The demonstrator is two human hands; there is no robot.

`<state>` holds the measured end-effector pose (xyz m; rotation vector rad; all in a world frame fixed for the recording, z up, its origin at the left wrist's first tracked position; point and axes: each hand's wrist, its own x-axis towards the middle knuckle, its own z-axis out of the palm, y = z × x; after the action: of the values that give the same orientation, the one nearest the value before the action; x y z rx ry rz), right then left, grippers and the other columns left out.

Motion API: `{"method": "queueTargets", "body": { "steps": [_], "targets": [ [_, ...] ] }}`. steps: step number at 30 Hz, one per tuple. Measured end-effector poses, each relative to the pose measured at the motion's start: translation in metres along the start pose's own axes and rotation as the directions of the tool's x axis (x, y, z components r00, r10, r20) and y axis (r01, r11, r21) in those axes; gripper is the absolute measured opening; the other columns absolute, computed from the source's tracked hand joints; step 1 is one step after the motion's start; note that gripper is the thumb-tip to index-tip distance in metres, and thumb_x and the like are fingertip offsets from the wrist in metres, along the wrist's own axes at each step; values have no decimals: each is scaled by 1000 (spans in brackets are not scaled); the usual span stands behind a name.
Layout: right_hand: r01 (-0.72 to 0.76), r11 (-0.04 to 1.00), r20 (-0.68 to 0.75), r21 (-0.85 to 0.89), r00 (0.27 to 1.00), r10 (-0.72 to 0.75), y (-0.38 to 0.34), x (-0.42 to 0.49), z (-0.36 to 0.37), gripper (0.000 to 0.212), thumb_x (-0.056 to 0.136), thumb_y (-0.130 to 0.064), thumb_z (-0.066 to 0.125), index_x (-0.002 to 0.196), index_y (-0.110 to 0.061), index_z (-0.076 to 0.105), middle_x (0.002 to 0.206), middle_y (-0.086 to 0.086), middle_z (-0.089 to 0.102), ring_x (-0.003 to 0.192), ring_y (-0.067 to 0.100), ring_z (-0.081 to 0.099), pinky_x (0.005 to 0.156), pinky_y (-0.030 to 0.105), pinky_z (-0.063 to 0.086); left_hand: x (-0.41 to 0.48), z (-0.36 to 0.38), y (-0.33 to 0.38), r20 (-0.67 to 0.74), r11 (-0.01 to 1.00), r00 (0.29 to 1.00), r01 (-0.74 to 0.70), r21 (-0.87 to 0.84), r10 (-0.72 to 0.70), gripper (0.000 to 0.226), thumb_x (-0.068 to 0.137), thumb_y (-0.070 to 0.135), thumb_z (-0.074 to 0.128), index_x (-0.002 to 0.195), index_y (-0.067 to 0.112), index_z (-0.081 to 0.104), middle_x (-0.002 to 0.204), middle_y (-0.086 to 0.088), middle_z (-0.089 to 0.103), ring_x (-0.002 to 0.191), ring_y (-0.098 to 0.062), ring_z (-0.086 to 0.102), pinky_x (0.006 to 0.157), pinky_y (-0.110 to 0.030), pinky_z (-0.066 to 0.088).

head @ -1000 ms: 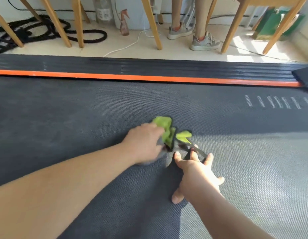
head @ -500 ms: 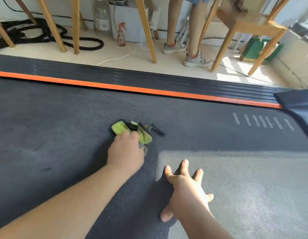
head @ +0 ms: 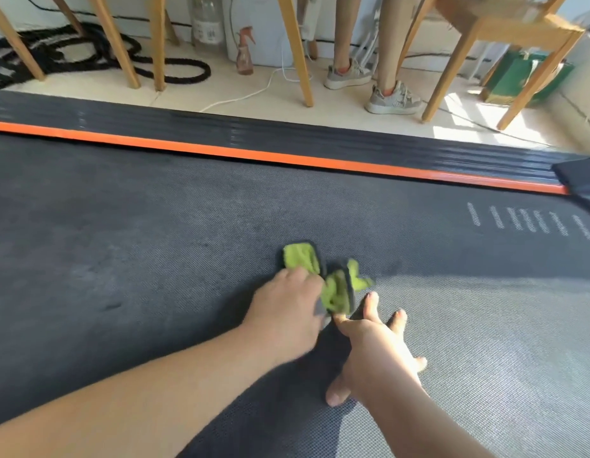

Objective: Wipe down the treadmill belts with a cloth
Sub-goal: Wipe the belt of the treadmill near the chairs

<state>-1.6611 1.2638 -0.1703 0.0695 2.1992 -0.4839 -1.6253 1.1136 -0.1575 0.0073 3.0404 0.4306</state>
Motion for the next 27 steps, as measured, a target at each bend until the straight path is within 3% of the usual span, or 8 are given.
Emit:
{"method": "queueTargets", "body": {
  "steps": [3,6,10,12,14,18,24,27],
  "targets": [
    [29,994,104,-109,994,-17,-9,-23,-8,132,42,-58,99,138,-82,11,167,-18,-17,156,35,-17,112,78,17,25,-6,-32,19,994,998,-55,95,54,34,94,48,57,117,24,50,123,-3,49,116,-28,51,86,-41,48],
    [-53,923,3,-381,998,59,-19,-37,-13,142,56,-40,100,151,-67,-3,159,-15,-41,151,36,-32,109,81,18,54,-21,-52,-74,952,950,304,22,-302,33,96,46,60,113,18,54,123,-10,54,114,-33,53,88,-44,49],
    [-21,973,0,-229,1000,21,-21,-30,-15,140,59,-41,98,152,-65,-3,162,-13,-36,153,33,-28,110,78,19,33,-5,-4,6,983,984,181,-42,-181,25,94,42,60,105,20,55,118,-7,54,113,-32,56,86,-42,50],
    [95,968,42,234,993,-107,-10,-21,-9,111,83,-41,81,160,-49,3,169,-4,-16,155,24,0,120,60,21,17,-3,2,69,1000,998,-2,-21,4,22,95,40,58,106,23,51,118,-2,52,114,-29,53,83,-39,44],
    [156,968,-60,195,987,-147,-2,-18,-2,79,106,-38,49,160,-42,-8,171,6,-12,149,16,12,124,35,15,31,-10,-18,61,999,997,-43,10,42,24,97,41,57,112,23,50,120,0,52,117,-27,52,83,-38,42],
    [17,980,14,-200,1000,-15,-11,-21,-15,139,61,-40,97,152,-64,-5,160,-13,-40,151,35,-33,110,80,16,52,-6,-18,-67,961,959,274,-31,-275,28,97,41,58,115,20,53,124,-5,52,117,-30,51,87,-42,47],
    [46,995,52,88,997,-51,-5,-8,-4,94,72,-82,68,144,-77,7,170,-15,-10,156,33,-18,118,74,-1,33,-9,-15,68,1000,998,-21,14,20,30,92,44,61,114,24,53,121,-3,54,117,-30,54,87,-42,48],
    [49,982,42,-182,998,-42,-6,-10,-6,141,49,-52,98,144,-75,-4,163,-14,-37,152,37,-29,109,81,13,62,-25,-56,-22,977,981,194,92,-192,29,91,46,63,105,22,55,119,-8,57,112,-33,56,85,-45,51]
  ]
}}
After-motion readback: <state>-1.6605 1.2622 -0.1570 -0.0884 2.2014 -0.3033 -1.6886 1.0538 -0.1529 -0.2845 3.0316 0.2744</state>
